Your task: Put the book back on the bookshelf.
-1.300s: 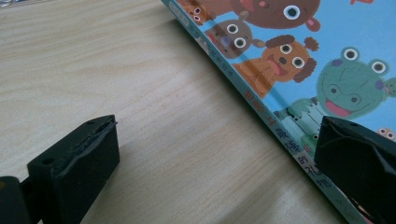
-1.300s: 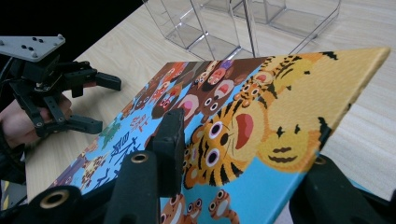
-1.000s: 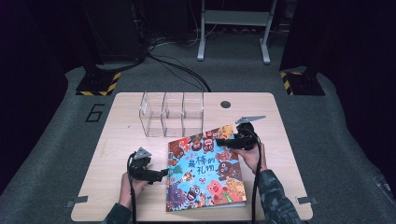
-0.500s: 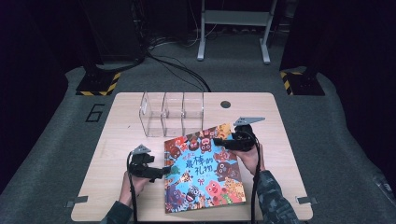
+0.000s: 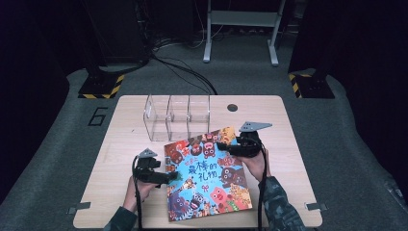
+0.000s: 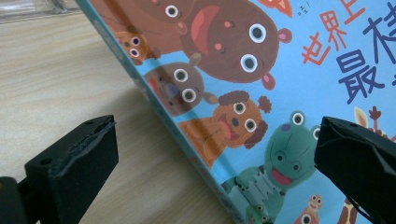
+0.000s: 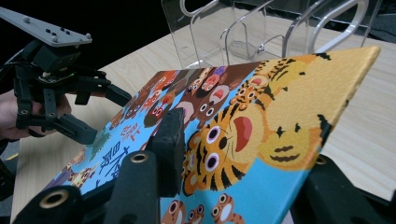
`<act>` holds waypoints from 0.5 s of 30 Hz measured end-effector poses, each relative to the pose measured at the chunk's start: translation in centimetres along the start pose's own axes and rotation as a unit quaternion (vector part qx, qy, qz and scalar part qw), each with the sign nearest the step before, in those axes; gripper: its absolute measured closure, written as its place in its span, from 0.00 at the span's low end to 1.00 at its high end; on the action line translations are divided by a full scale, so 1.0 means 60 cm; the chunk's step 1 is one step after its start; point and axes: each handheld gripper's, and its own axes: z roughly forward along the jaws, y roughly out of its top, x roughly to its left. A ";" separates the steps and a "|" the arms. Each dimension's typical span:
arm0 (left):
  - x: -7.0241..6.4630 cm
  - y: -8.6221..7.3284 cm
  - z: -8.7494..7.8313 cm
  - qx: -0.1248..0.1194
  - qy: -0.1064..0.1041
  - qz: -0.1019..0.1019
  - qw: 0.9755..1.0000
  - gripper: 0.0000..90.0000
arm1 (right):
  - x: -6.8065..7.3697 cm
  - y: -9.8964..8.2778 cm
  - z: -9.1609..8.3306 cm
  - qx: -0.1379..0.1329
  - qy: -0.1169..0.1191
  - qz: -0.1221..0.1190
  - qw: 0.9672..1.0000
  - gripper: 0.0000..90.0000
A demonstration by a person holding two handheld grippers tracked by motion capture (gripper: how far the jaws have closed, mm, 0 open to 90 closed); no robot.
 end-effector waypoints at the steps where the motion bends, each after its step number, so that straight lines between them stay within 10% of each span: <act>1: -0.001 0.000 0.001 -0.001 -0.001 -0.002 1.000 0.00 | 0.001 0.001 0.001 -0.003 0.001 -0.004 1.000 0.64; 15: -0.003 0.007 -0.002 0.018 -0.031 0.010 0.999 0.04 | 0.005 0.013 0.013 -0.004 0.021 -0.013 1.000 0.64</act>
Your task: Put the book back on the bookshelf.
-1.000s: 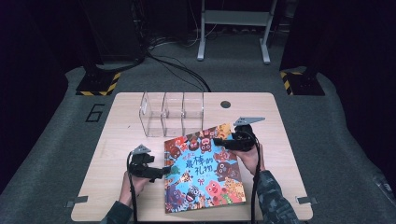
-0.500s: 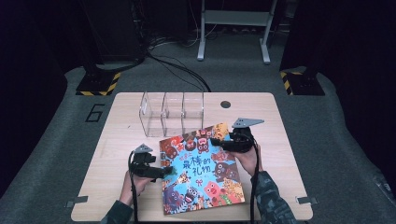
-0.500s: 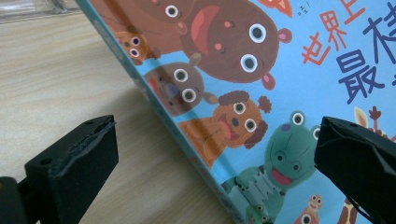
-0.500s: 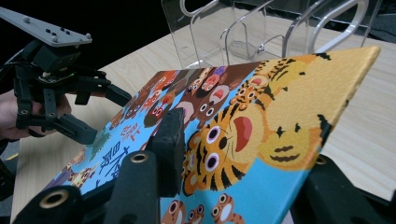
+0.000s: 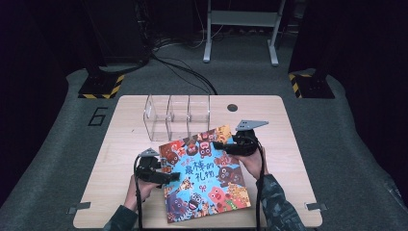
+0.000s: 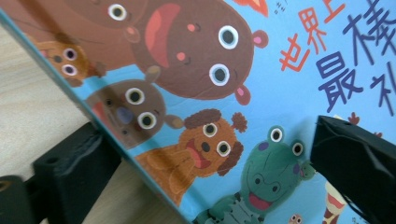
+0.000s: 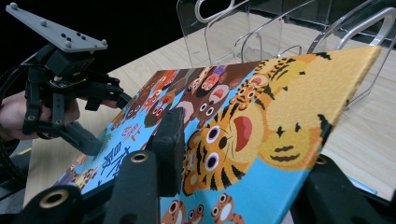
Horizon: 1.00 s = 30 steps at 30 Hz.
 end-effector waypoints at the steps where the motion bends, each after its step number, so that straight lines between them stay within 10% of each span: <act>1: 0.000 -0.001 0.000 -0.002 0.002 0.002 1.000 0.05 | -0.002 0.000 0.001 0.002 0.000 0.003 1.000 0.64; 12: 0.000 0.001 -0.011 -0.022 0.003 0.013 1.000 0.16 | -0.019 0.005 -0.001 0.046 0.021 0.071 0.996 0.66; 30: -0.014 0.015 -0.041 -0.035 0.036 0.048 0.998 0.31 | -0.017 0.016 -0.006 0.097 -0.017 0.097 0.990 0.54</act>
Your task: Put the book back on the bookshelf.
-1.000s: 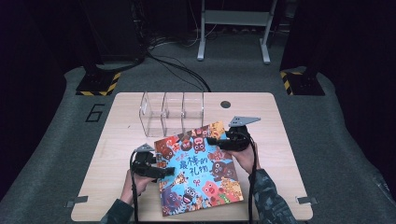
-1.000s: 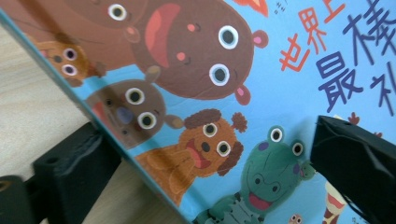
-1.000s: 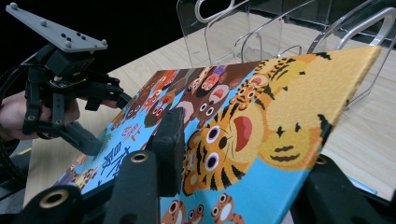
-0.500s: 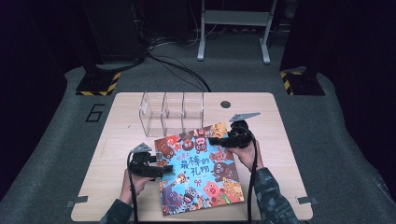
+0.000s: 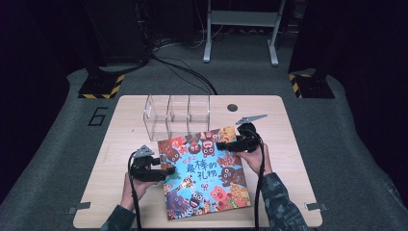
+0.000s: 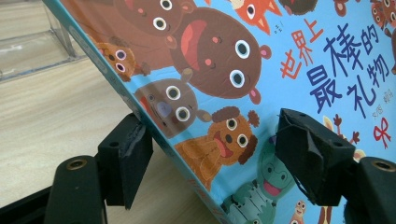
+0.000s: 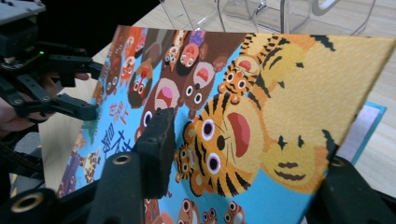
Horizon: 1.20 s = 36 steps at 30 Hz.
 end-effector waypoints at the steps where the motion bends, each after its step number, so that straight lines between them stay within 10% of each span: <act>1: 0.000 0.001 -0.001 0.001 0.001 0.002 1.000 0.32 | 0.000 0.000 0.000 0.001 -0.001 0.001 1.000 0.53; 36: -0.031 0.007 -0.055 -0.024 0.067 0.071 0.995 0.39 | 0.008 0.036 0.023 0.036 -0.027 -0.031 0.999 0.42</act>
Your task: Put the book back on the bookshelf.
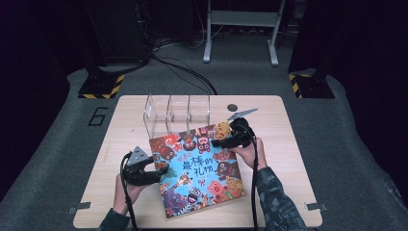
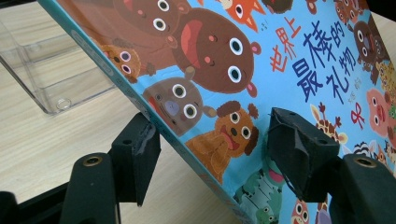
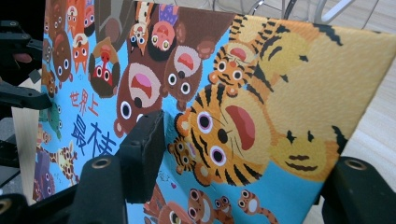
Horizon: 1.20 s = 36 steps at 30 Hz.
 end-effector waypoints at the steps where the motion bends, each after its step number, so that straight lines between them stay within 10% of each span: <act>1: -0.001 0.001 -0.002 -0.001 0.000 0.004 1.000 0.39 | 0.001 0.001 -0.001 0.001 0.000 0.003 1.000 0.42; 36: -0.014 0.022 -0.051 -0.047 0.033 0.070 0.996 0.49 | 0.031 0.026 -0.021 -0.056 -0.021 -0.042 0.997 0.35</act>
